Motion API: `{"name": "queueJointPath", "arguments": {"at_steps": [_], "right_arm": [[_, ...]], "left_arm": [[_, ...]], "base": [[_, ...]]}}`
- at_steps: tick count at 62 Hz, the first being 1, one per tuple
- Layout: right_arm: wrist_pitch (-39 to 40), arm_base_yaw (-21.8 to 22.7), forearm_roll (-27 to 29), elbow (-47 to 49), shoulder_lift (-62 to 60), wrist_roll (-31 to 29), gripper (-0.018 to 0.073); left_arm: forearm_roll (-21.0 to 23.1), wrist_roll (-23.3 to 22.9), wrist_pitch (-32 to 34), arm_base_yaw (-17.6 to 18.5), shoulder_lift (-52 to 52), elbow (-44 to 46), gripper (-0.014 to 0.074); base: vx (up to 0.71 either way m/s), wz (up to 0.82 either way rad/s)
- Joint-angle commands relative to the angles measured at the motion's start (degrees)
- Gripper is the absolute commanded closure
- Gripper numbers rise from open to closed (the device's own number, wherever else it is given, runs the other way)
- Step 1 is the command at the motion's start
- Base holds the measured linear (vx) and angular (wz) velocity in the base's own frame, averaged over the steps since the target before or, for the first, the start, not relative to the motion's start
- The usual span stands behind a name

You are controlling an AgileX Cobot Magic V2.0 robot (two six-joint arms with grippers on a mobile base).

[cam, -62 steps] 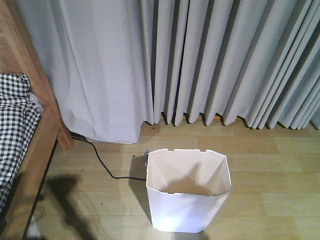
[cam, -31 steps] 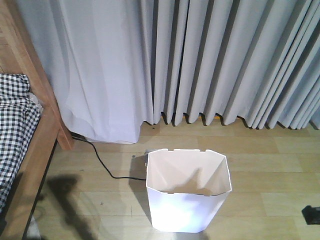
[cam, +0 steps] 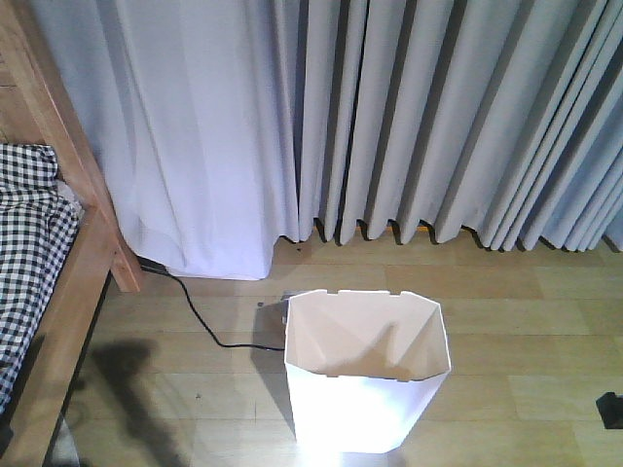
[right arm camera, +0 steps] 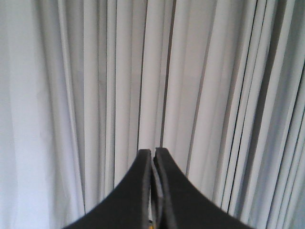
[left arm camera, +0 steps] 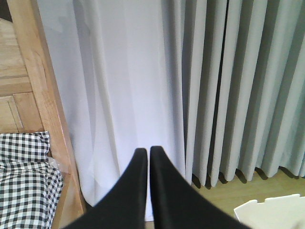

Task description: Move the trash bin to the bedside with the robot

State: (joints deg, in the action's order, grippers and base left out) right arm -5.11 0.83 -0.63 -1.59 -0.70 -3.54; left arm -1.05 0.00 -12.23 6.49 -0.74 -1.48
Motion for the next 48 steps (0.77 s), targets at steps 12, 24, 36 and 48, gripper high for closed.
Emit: {"name": "queueJointPath", "arguments": {"at_steps": [12,24,36,48], "right_arm": [[3.59,0.36,0.29,-0.42,-0.65,-0.66,0.0568],[3.59,0.36,0.29,-0.42,-0.65,-0.66,0.0568],[3.59,0.36,0.29,-0.42,-0.65,-0.66,0.0568],[3.59,0.31,0.63,-0.42,-0.65,-0.66,0.0568]], "left_arm": [[0.24,0.00,3.95,0.34,-0.82,-1.08,0.0603],[0.24,0.00,3.95,0.34,-0.82,-1.08,0.0603],[0.24,0.00,3.95,0.34,-0.82,-1.08,0.0603],[0.24,0.00,3.95,0.34,-0.82,-1.08,0.0603]], "base": [[0.00,0.00],[0.00,0.00],[0.00,0.00],[0.00,0.00]]}}
